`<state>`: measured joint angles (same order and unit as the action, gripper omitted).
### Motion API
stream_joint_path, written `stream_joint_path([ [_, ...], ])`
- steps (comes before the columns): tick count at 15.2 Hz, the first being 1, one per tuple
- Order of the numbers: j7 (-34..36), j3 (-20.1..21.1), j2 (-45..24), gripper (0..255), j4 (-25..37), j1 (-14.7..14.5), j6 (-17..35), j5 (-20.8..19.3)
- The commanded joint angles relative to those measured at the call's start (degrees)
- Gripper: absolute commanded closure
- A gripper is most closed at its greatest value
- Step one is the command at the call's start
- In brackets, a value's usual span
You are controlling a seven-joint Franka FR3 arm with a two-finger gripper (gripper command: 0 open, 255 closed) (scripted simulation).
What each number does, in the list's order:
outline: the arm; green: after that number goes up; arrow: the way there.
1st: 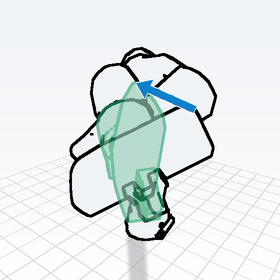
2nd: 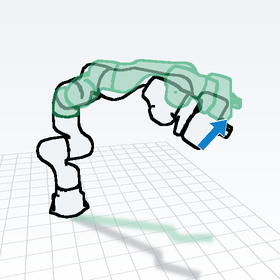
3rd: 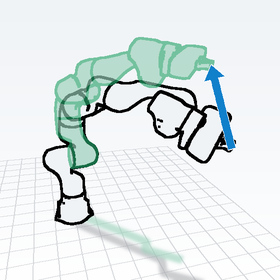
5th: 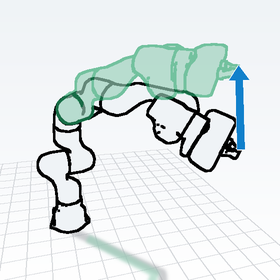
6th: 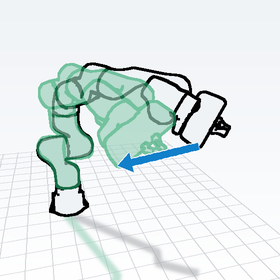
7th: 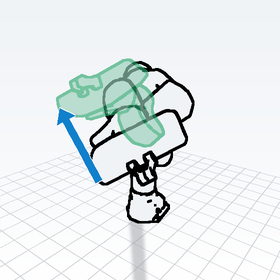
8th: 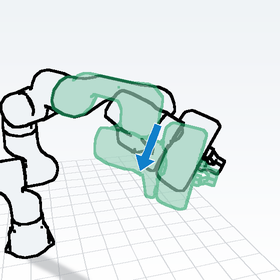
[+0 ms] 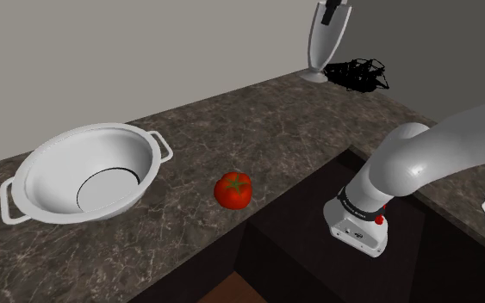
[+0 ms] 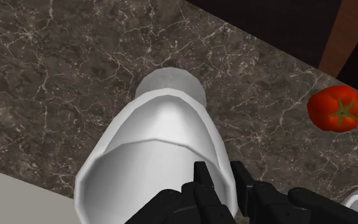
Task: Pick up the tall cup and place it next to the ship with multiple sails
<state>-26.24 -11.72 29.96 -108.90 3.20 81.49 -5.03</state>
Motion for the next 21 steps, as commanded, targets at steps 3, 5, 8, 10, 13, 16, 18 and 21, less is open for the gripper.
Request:
stream_joint_path([
  [3, -5.6, -4.3, 1.9, 255, -1.3, 1.6, -0.1, -2.4],
  [5, -8.4, -6.5, 2.2, 255, -1.3, 2.2, -0.1, -3.6],
  [8, -12.7, -10.0, 2.2, 255, -1.0, 3.2, 0.1, -5.2],
  [10, -15.6, -12.4, 1.9, 255, -0.4, 3.8, 0.3, -6.2],
  [13, -20.0, -16.2, 0.9, 255, 0.8, 4.4, 0.6, -7.5],
  [16, -24.6, -20.2, -0.7, 255, 2.7, 4.9, 1.1, -8.5],
  [18, -27.7, -23.1, -2.1, 255, 4.2, 5.0, 1.4, -8.9],
  [21, -32.7, -27.8, -4.8, 255, 7.0, 5.0, 2.1, -9.0],
])
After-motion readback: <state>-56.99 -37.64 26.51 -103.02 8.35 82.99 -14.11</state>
